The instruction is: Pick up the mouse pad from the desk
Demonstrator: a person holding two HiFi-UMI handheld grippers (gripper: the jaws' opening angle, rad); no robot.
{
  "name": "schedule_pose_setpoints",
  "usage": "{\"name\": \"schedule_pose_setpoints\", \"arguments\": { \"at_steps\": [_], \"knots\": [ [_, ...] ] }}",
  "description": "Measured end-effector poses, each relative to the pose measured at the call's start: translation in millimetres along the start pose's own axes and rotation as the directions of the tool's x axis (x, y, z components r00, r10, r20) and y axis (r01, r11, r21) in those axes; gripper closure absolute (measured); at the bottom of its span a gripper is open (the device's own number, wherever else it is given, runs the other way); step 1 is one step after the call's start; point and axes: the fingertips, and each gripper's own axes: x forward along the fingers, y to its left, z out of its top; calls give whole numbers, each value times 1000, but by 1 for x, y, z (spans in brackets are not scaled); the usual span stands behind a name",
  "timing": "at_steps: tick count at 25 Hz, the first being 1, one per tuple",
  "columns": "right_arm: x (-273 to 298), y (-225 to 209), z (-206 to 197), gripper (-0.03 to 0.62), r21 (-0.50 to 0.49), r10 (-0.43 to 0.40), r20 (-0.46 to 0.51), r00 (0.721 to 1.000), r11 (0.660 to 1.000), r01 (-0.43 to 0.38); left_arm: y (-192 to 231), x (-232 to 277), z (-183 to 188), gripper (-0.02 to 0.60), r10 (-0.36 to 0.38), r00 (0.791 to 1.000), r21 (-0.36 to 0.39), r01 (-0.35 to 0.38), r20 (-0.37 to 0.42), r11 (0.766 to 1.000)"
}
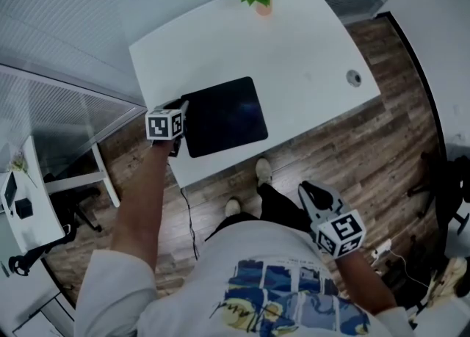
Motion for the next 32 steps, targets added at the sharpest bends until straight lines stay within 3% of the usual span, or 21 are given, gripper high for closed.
{"name": "schedule_pose_setpoints", "arguments": {
  "at_steps": [4,14,25,32],
  "knots": [
    [1,3,-2,565,0,-2,1,1000,1000,2,-8,1,-1,549,6,1000,18,-6,0,1000],
    [-4,20,-4,569,-11,-12,32,999,1000,12,-21,-19,10,552,-55,998,19,54,31,998],
    [-22,56,-13,572,-23,-16,89,996,1000,18,-64,-82,40,553,-176,977,86,167,116,982],
    [-43,71,-26,574,-9,-49,129,990,999,51,-89,-120,54,554,-222,965,143,202,143,969]
  ]
}}
